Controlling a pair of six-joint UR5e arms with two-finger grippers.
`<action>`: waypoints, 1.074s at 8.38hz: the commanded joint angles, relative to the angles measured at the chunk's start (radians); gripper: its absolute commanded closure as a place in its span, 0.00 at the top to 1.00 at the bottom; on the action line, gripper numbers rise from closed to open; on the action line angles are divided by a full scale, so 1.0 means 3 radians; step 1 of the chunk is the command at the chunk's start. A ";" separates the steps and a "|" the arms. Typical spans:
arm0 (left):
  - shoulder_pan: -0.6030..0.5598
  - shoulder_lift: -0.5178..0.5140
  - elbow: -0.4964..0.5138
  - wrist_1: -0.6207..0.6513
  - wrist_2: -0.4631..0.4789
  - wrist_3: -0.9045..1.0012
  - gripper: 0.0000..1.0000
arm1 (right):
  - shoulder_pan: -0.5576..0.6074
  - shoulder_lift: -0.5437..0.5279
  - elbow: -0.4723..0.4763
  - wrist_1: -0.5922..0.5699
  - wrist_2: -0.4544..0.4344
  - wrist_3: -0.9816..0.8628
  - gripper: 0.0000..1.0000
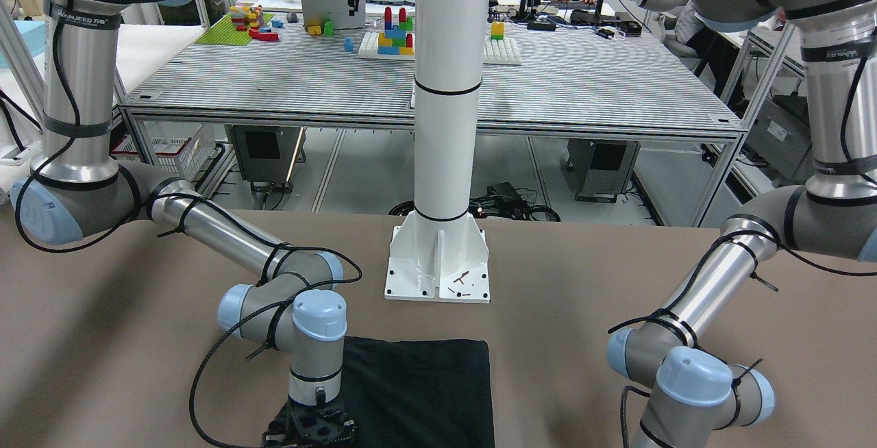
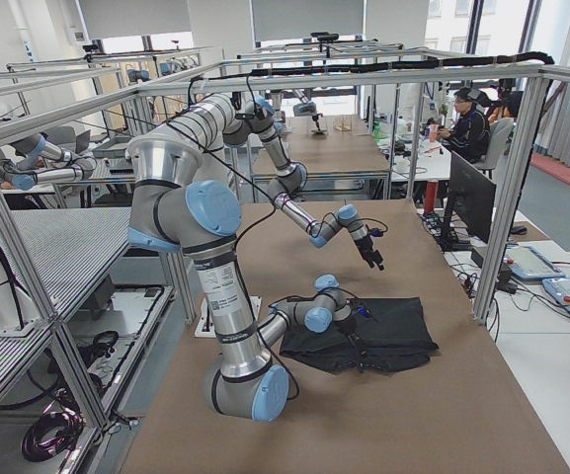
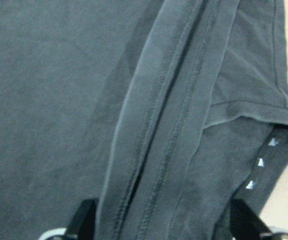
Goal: Fold clothes
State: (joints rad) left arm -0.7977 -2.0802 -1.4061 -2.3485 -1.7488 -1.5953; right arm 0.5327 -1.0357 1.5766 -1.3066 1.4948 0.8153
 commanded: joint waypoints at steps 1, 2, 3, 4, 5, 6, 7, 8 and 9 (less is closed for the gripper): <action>0.0000 0.0000 -0.0002 0.0000 0.0000 0.0000 0.94 | 0.0243 -0.0091 -0.0004 0.0014 0.0181 -0.0309 0.95; 0.0000 -0.0005 -0.0002 0.0000 0.0025 0.0000 0.94 | 0.0330 -0.0091 -0.0004 0.0009 0.0252 -0.0380 0.95; 0.0000 -0.0010 -0.0002 0.0000 0.0041 -0.0005 0.94 | 0.0361 -0.0248 0.0037 0.0044 0.0324 -0.0462 0.95; 0.0000 -0.0015 0.0003 0.0000 0.0041 0.0000 0.94 | 0.0362 -0.0386 0.0158 0.0207 0.0340 -0.0473 0.95; 0.0000 -0.0015 0.0003 0.0000 0.0041 0.0000 0.94 | 0.0387 -0.0317 0.0160 0.0193 0.0376 -0.0437 0.95; 0.0000 -0.0020 -0.0002 0.0000 0.0041 0.0000 0.94 | 0.0463 -0.0174 0.0180 0.0107 0.0568 -0.0422 0.95; 0.0000 -0.0005 -0.0052 0.0000 0.0041 -0.0005 0.94 | 0.0464 -0.0122 0.0317 -0.0051 0.0702 -0.0108 0.95; 0.0000 0.0000 -0.0104 0.0000 0.0041 -0.0005 0.94 | 0.0403 -0.0172 0.0516 -0.0103 0.0698 0.0533 0.95; 0.0000 0.0000 -0.0109 0.0000 0.0036 -0.0005 0.94 | 0.0230 -0.0330 0.0791 -0.0098 0.0673 0.1385 0.95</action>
State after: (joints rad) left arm -0.7977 -2.0818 -1.4252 -2.3485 -1.7366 -1.5965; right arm 0.6585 -1.0892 1.6910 -1.3154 1.6885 0.8576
